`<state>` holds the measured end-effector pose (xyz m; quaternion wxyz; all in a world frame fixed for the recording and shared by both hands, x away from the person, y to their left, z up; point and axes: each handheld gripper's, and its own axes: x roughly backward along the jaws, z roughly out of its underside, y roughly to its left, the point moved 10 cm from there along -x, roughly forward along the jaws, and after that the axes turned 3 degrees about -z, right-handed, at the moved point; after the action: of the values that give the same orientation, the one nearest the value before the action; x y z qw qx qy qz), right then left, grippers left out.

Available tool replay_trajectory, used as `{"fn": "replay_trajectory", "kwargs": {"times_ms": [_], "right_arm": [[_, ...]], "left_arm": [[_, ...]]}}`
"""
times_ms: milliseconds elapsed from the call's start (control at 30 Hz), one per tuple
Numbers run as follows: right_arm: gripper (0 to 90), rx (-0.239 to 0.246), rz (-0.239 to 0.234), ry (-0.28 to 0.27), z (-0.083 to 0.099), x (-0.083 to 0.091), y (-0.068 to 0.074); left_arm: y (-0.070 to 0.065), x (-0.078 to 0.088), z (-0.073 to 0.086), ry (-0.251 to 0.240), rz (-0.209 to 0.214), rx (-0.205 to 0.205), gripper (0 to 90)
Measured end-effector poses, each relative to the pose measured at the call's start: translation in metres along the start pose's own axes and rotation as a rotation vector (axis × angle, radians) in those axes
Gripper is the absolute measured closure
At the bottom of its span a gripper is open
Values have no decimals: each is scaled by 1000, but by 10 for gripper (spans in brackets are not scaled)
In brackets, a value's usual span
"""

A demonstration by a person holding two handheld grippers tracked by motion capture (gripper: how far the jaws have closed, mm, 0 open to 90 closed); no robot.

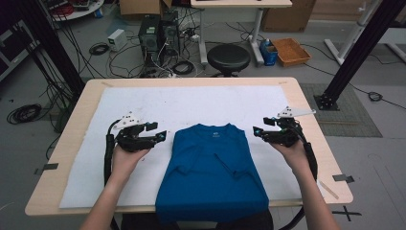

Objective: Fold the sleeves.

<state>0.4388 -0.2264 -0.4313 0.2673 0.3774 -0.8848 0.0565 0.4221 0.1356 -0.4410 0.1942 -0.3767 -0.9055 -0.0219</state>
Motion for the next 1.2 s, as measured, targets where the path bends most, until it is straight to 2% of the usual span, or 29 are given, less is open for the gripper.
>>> {"fn": "replay_trajectory", "kwargs": {"times_ms": [167, 667, 800, 900, 1000, 1133, 1200], "right_arm": [[358, -3, -1, -8, -4, 0, 1], [350, 14, -9, -12, -14, -11, 5], [350, -2, -4, -23, -14, -8, 2], [344, -21, -5, -38, -15, -4, -1], [330, -31, -11, -66, -18, 2, -4], [316, -41, -9, -69, -16, 9, -7], [316, -43, -3, -70, -15, 12, -8]], "left_arm": [[0, 7, -1, -17, 9, -13, 406], [2, 12, 10, 21, 12, -3, 392], [3, 13, 9, 16, 9, -4, 392], [6, 16, 6, 14, -9, -11, 388], [10, 21, -2, -18, -6, 7, 373], [13, 25, -9, -35, -12, 14, 365], [12, 25, -10, -28, -11, 11, 365]]}}
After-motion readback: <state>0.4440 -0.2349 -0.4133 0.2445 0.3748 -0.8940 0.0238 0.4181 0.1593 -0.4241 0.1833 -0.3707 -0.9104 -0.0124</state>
